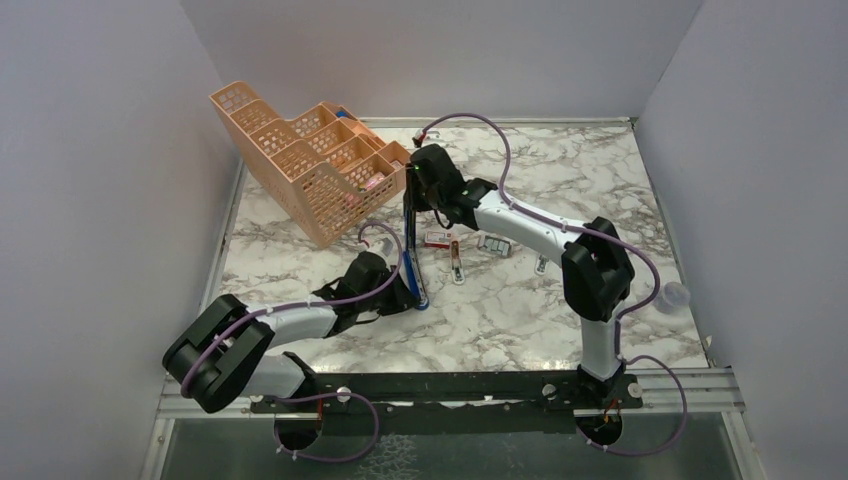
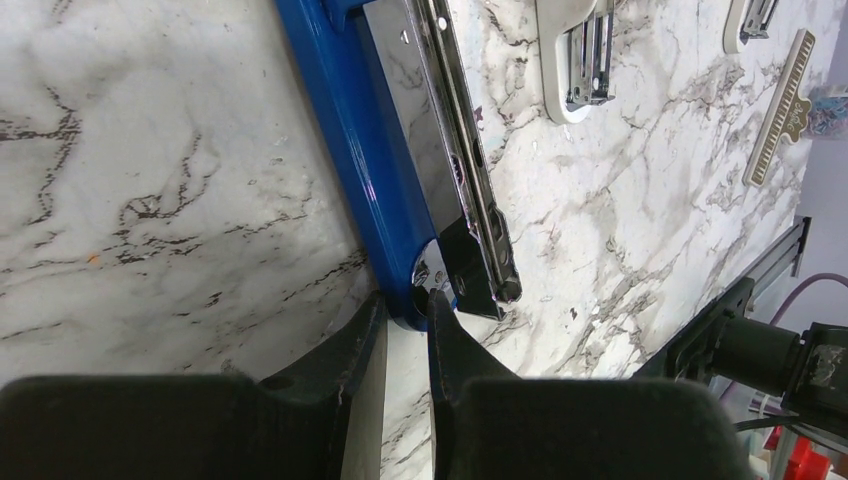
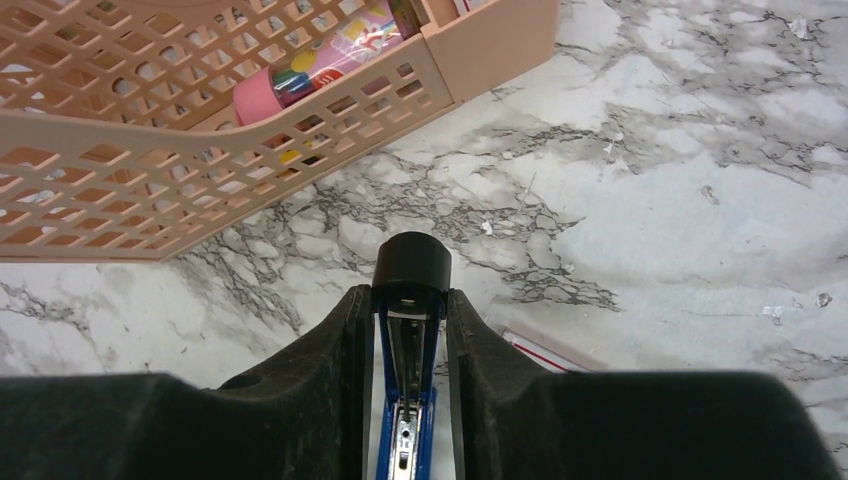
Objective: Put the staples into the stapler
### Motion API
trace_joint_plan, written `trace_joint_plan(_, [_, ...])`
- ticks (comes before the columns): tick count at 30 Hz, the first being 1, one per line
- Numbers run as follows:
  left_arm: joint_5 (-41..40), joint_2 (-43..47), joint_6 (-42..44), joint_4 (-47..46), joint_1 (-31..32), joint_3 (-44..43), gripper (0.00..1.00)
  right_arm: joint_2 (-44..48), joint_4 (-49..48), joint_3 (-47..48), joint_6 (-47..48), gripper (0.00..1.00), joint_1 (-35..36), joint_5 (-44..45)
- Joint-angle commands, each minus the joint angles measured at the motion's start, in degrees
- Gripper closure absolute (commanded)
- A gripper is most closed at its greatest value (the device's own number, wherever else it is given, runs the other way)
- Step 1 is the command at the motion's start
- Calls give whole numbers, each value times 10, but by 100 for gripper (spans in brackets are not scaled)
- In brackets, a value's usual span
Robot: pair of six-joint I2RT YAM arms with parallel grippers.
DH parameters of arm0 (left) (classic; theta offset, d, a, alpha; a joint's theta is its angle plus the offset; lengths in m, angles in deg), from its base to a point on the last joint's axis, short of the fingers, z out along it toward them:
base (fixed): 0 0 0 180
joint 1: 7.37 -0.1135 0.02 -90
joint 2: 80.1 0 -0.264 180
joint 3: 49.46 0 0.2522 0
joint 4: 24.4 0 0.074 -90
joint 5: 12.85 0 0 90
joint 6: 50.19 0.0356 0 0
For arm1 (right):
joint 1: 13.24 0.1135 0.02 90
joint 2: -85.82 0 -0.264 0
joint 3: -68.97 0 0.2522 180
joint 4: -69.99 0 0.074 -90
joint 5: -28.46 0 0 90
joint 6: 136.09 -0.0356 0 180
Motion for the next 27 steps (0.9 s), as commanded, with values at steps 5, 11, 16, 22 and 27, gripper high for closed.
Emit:
trace_joint_plan(5, [-21,7,11,102,-4,32,93,-29,72,3,16,62,4,-57])
trace_joint_plan(11, [-6,4,7,97,-13,29,92,-42,72,-14,3,58,5,-85])
trace_joint_plan(16, [3,0,7,93,-20,31,90,-42,65,-22,1,55,5,-103])
trace_joint_plan(22, [-4,12,2,116,-26,27,76,-48,75,-9,3,60,8,-81])
trace_joint_plan(27, [-24,37,2,159,-29,16,63,-50,99,8,-3,62,20,-28])
